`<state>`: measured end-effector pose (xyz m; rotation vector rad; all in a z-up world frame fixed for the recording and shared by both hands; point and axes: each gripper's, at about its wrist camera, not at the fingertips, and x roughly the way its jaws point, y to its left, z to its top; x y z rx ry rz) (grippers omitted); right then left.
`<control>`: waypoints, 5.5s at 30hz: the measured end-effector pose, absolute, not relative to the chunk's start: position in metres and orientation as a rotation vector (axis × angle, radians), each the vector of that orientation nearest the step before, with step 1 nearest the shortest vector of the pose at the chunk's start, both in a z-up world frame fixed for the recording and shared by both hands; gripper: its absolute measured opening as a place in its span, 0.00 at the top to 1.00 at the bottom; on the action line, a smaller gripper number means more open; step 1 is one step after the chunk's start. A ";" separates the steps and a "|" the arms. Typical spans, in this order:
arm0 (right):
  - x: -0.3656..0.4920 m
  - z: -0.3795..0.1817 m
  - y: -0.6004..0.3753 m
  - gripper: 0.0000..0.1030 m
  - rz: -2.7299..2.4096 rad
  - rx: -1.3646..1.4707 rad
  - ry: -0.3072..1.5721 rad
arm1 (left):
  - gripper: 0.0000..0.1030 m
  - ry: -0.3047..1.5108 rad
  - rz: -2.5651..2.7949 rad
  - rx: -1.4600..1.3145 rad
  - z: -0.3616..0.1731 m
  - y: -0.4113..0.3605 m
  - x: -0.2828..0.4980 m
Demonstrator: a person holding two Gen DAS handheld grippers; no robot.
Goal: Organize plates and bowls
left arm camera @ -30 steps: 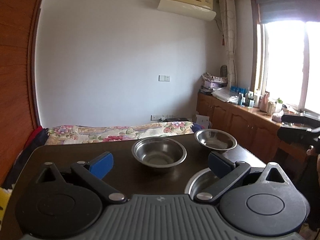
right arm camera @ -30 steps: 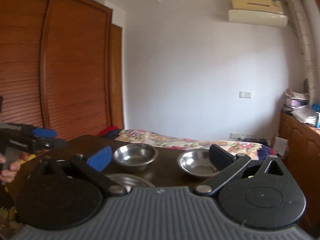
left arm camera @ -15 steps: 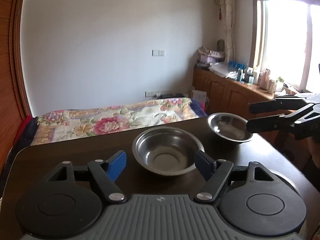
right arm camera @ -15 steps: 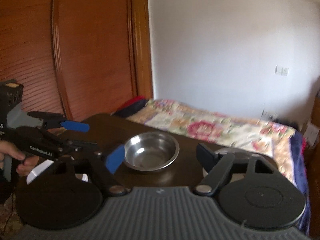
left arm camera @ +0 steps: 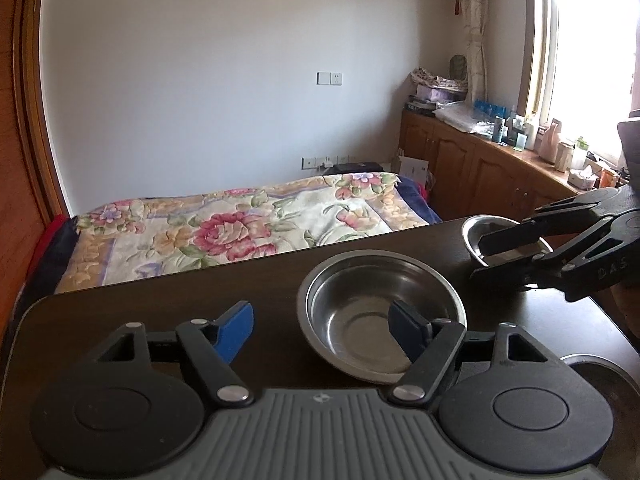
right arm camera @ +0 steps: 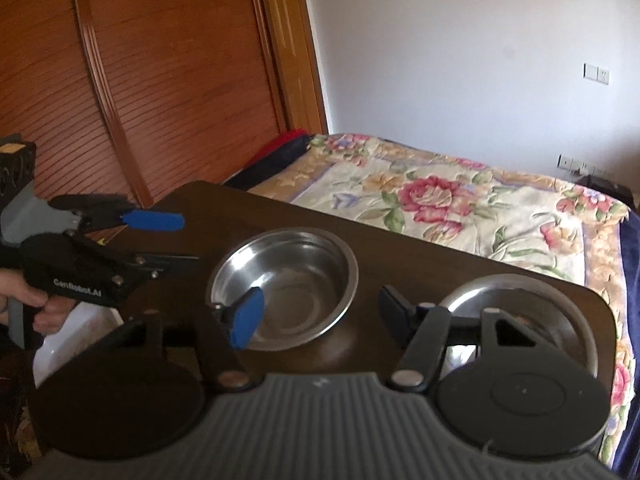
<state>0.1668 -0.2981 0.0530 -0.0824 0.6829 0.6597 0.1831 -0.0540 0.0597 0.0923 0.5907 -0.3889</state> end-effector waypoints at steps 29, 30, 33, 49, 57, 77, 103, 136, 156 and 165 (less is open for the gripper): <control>0.213 0.016 -0.272 0.72 0.655 -0.098 0.881 | 0.73 0.734 -0.421 0.039 0.033 -0.063 0.214; 0.211 0.018 -0.270 0.75 0.659 -0.109 0.870 | 0.73 0.719 -0.413 0.052 0.035 -0.066 0.210; 0.207 0.021 -0.268 0.80 0.636 -0.144 0.849 | 0.75 0.679 -0.407 0.089 0.043 -0.071 0.200; 0.166 0.063 -0.287 0.86 0.620 -0.091 0.705 | 0.75 0.554 -0.442 0.079 0.087 -0.084 0.152; 0.135 0.077 -0.298 0.91 0.576 -0.083 0.645 | 0.82 0.518 -0.468 0.096 0.098 -0.092 0.124; 0.061 0.089 -0.321 0.91 0.538 -0.073 0.597 | 0.82 0.485 -0.543 0.079 0.100 -0.098 0.047; 0.023 0.038 -0.315 0.91 0.515 -0.104 0.644 | 0.82 0.577 -0.541 0.020 0.034 -0.094 0.027; -0.012 0.028 -0.315 0.74 0.438 -0.122 0.380 | 0.28 0.370 -0.500 0.006 0.039 -0.086 0.003; -0.079 0.025 -0.331 0.04 0.239 -0.045 0.136 | 0.00 0.210 -0.352 -0.043 0.052 -0.062 -0.043; -0.084 0.024 -0.333 0.00 0.207 -0.015 0.118 | 0.00 0.200 -0.344 -0.034 0.055 -0.058 -0.048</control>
